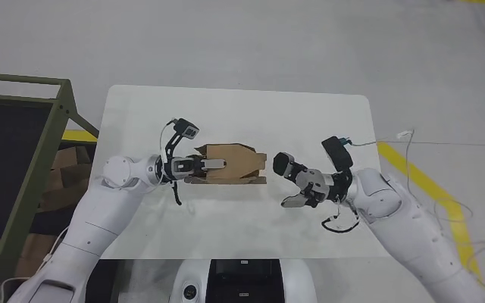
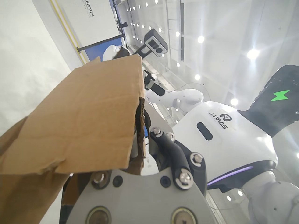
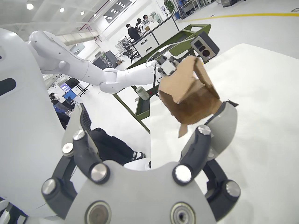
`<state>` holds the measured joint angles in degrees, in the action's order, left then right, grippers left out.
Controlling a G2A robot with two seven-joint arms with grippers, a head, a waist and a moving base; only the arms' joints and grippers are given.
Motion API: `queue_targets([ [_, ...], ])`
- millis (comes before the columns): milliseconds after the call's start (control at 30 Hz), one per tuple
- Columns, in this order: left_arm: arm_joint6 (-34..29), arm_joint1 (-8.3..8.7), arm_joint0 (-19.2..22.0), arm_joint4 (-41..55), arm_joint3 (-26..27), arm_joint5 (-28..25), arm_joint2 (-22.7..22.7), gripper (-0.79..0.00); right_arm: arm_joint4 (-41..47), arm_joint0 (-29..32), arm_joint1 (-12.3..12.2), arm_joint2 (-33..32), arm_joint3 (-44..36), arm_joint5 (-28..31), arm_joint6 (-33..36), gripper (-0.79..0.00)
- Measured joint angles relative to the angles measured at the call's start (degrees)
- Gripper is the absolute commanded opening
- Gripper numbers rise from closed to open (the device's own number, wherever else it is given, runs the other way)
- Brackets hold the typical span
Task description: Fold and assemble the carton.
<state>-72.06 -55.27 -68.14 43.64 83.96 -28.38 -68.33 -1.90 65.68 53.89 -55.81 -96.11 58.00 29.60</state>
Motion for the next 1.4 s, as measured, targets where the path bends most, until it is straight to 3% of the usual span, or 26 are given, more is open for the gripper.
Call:
queue_targets([
  [267, 3.2, -0.44, -1.4, -2.8, 1.3, -6.9, -0.5, -0.785, -1.1, 0.2, 0.3, -0.2, -1.6, 0.0, -2.2, 0.000],
  [533, 4.0, -0.61, -2.2, -3.2, 2.0, -7.8, -0.6, -0.785, 2.9, -3.6, 1.1, 2.7, 2.1, 0.0, 0.5, 0.000],
  [1033, 5.7, -1.06, -2.2, -6.6, 1.1, -9.4, -0.2, -0.785, 9.2, -6.1, 2.1, 4.7, -1.7, 0.0, 4.4, 0.000],
  [1267, 6.7, -1.37, -2.0, -7.8, 1.2, -9.6, 0.4, -0.785, 4.3, -7.5, 2.7, 5.6, -2.8, -0.2, 7.4, 0.000],
  [1400, 6.8, -1.52, -1.8, -7.9, 1.2, -9.6, 0.7, -0.785, 0.1, -8.9, 3.5, 7.1, -3.9, -3.2, 7.1, 0.000],
])
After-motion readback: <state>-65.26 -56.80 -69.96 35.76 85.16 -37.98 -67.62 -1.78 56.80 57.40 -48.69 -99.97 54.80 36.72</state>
